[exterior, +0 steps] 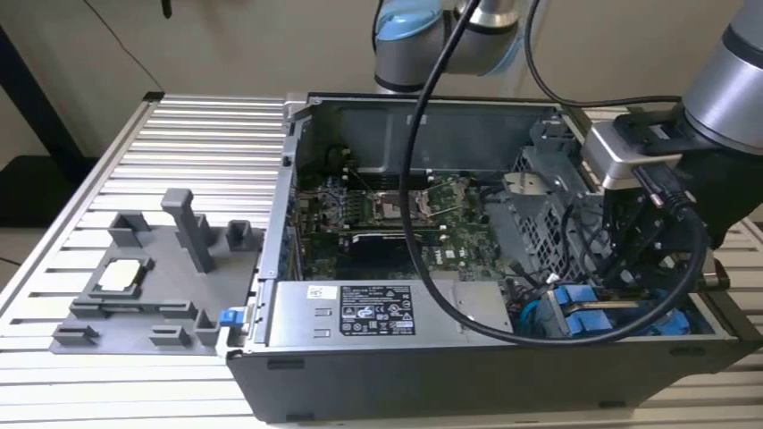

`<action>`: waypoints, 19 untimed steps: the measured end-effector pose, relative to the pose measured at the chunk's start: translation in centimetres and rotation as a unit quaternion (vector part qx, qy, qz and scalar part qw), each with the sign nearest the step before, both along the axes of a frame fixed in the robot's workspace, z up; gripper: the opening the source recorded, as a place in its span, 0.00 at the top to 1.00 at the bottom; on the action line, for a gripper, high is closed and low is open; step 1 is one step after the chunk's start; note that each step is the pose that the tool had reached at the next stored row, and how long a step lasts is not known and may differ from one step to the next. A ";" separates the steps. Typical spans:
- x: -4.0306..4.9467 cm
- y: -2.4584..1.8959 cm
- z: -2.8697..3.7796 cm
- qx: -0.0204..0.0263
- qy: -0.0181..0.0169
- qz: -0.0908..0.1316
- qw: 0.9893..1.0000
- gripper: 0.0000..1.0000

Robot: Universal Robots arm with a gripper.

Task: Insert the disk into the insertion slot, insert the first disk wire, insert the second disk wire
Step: 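Insert the second disk wire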

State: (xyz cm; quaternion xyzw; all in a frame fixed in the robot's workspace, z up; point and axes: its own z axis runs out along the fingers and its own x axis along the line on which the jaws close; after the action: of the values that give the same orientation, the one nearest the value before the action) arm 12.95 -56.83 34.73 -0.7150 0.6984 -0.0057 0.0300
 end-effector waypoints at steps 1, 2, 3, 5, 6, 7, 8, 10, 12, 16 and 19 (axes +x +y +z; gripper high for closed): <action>0.02 0.00 -0.06 0.000 0.000 -0.001 1.000 0.84; 0.06 0.00 -0.13 0.000 0.000 -0.002 1.000 0.84; 0.11 0.00 -0.19 0.000 0.000 -0.002 1.000 0.84; 0.21 0.00 -0.31 0.000 0.000 -0.004 1.000 0.84; 0.24 0.00 -0.36 0.000 0.000 -0.005 1.000 0.84; 0.27 0.00 -0.41 0.000 0.000 -0.006 1.000 0.84; 0.31 0.00 -0.48 0.000 0.000 -0.007 1.000 0.84; 0.37 0.00 -0.59 0.000 0.000 -0.008 1.000 0.84; 0.45 0.00 -0.70 0.000 0.000 -0.009 1.000 0.84; 0.51 0.00 -0.97 0.000 0.000 -0.010 1.000 0.84; 0.53 0.00 -1.21 -0.001 0.000 -0.011 1.000 0.84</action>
State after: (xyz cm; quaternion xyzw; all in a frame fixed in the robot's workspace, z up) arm 13.47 -56.83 33.53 -0.7075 0.7061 -0.0064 0.0295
